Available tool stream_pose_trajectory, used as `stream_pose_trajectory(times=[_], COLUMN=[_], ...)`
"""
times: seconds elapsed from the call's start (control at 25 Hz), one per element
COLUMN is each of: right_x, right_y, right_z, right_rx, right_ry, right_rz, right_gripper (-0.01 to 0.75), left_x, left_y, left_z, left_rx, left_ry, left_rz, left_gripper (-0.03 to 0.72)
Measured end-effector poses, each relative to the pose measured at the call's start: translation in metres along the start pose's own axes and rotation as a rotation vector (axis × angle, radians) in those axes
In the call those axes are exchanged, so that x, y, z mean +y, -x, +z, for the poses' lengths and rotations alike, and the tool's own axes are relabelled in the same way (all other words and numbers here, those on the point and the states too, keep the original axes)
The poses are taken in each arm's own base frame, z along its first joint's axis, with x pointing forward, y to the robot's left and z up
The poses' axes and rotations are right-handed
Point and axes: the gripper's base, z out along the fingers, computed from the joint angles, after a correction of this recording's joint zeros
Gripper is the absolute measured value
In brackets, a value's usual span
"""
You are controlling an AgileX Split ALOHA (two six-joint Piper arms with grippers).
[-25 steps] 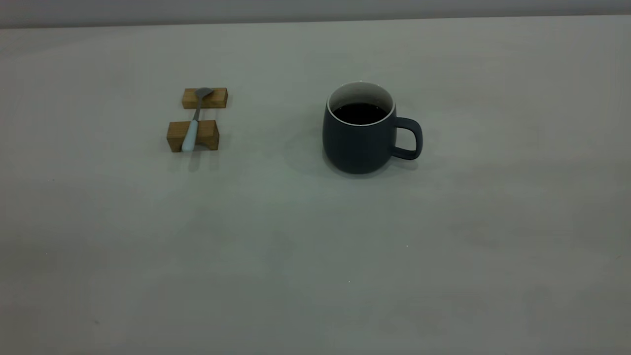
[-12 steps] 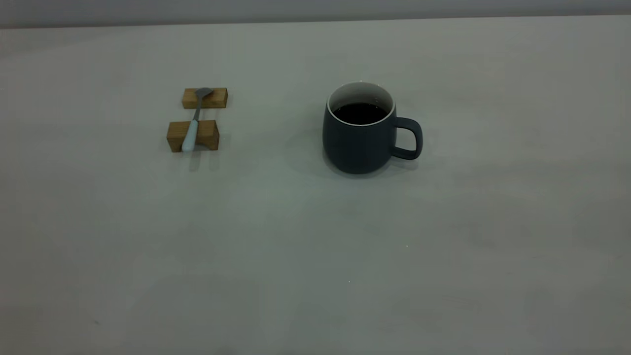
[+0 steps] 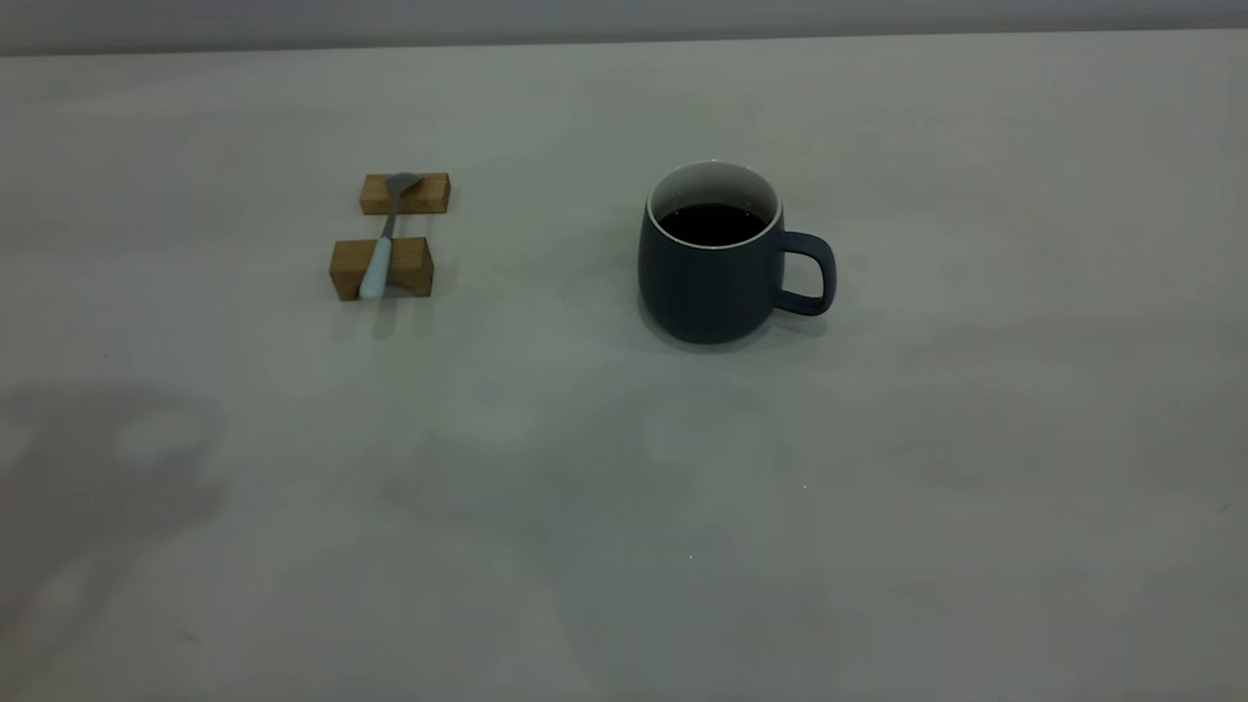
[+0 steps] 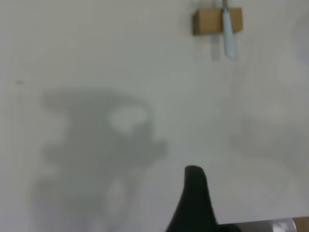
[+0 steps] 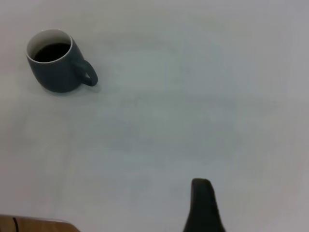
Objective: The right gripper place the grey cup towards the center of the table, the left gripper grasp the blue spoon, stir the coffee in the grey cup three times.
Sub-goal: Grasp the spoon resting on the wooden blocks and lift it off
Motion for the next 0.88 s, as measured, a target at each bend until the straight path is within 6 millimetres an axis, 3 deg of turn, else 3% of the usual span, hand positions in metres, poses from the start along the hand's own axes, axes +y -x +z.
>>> stream_pose_trajectory(times=[0.24,0.48,0.64,0.88], right_x=[0.000,0.000,0.000,0.000], right_y=[0.000,0.000,0.000,0.000], right_z=[0.000,0.000,0.000,0.000], right_rx=[0.000,0.000,0.000,0.000], right_ry=[0.001,0.001,0.001,0.001], right_rz=[0.000,0.000,0.000,0.000], right_gripper=[0.592,0.592,0.592,0.592], left_x=[-0.022,-0.041,-0.047,-0.047], left_y=[0.034,0.047,0.050,0.056], left_z=[0.086,0.156,0.192,0.232], left_rx=[0.171,0.231,0.272,0.302], left_ry=[-0.018,-0.012,-0.003,-0.001], left_rz=[0.025,0.036,0.024,0.005], left_gripper=[0.677,0.676,0.676,0.665])
